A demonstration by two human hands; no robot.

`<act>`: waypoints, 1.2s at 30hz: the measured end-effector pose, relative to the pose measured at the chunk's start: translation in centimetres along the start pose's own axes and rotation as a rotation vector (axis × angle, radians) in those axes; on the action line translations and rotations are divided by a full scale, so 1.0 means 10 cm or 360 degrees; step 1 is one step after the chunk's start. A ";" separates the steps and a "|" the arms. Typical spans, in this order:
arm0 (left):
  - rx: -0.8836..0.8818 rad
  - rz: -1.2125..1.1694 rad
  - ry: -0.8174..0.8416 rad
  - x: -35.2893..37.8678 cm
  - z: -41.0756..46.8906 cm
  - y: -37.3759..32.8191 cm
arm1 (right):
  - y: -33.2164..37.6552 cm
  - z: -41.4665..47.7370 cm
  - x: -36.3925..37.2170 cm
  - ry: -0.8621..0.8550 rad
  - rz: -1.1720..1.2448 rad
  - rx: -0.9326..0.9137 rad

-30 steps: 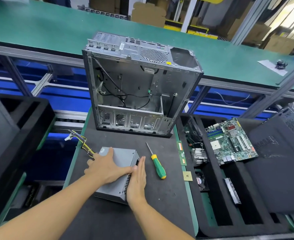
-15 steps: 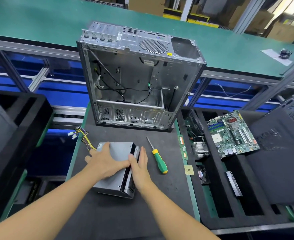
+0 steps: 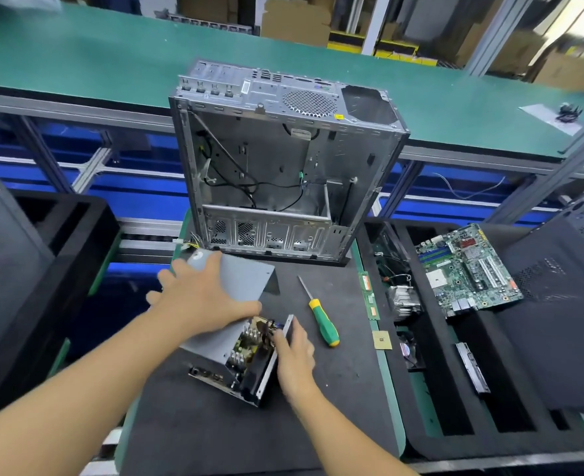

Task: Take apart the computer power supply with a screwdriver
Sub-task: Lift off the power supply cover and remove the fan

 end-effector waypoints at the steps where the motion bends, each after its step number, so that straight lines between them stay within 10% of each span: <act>1: 0.0013 -0.0053 0.0007 -0.13 0.01 0.04 | 0.02 0.00 -0.08 -0.0046 -0.0008 -0.0013; 14: 0.0517 -0.2439 0.1275 0.11 -0.10 -0.75 | 0.74 0.03 -0.74 0.0330 0.1248 -0.0181; 19: 0.0588 -0.2566 0.1493 0.45 -0.06 -1.48 | 0.79 -0.22 -1.19 0.0489 0.1414 -0.0294; 36: -0.0066 -0.2125 0.1844 2.51 -0.08 -2.49 | -1.26 -1.19 -3.28 -0.1063 0.0193 0.0260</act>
Point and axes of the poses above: each hand's wrist, its own z-axis towards the middle knuckle, its own x-axis out of the palm, y = z × x, the point moved 9 cm from there along z, towards the middle knuckle, and after that the axes turned 11 degrees about y, right-handed, at the moved point
